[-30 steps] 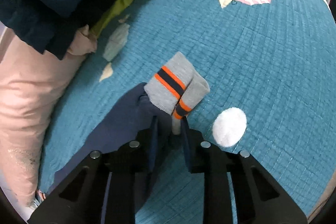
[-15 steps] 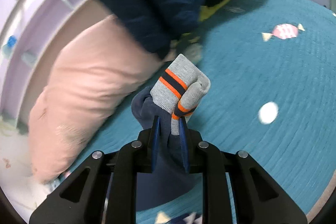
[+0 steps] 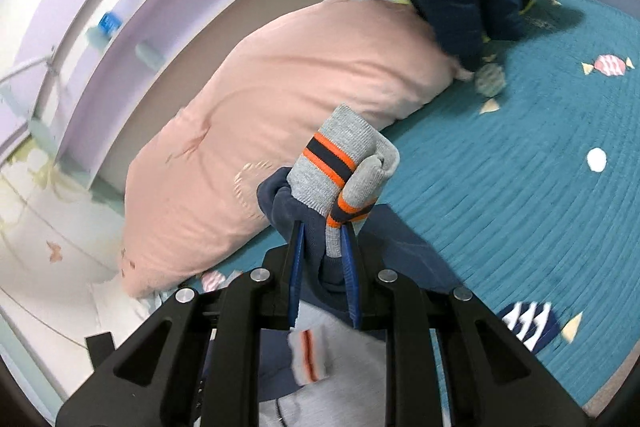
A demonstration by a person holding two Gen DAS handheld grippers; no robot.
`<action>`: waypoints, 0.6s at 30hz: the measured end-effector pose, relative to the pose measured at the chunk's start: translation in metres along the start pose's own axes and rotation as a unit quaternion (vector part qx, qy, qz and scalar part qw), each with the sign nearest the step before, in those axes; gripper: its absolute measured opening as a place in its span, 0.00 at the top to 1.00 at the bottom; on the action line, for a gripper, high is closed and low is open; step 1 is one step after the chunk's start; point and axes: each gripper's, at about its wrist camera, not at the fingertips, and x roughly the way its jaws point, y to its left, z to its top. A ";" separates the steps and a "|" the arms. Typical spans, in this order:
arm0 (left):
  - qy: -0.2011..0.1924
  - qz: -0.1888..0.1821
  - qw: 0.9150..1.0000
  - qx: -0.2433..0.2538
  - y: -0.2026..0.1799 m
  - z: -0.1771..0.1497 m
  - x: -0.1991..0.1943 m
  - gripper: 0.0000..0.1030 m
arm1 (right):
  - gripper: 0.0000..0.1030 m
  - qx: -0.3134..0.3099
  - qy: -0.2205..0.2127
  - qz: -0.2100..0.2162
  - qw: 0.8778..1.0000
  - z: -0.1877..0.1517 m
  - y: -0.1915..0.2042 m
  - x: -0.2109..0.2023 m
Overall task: Fold large clothes
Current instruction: 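Carry the held cuff with the right tool across the jacket body and lower it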
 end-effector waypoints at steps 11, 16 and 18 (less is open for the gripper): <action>-0.015 0.017 0.998 -0.058 0.088 -0.019 -0.031 0.72 | 0.83 -0.081 0.022 -0.035 0.996 -0.071 0.088 0.043; -0.009 0.020 0.996 -0.082 0.123 -0.028 -0.025 0.72 | 0.83 -0.127 0.037 -0.053 0.990 -0.106 0.119 0.076; -0.011 0.019 0.995 -0.093 0.138 -0.033 -0.022 0.72 | 0.88 -0.148 0.051 -0.052 0.986 -0.122 0.131 0.093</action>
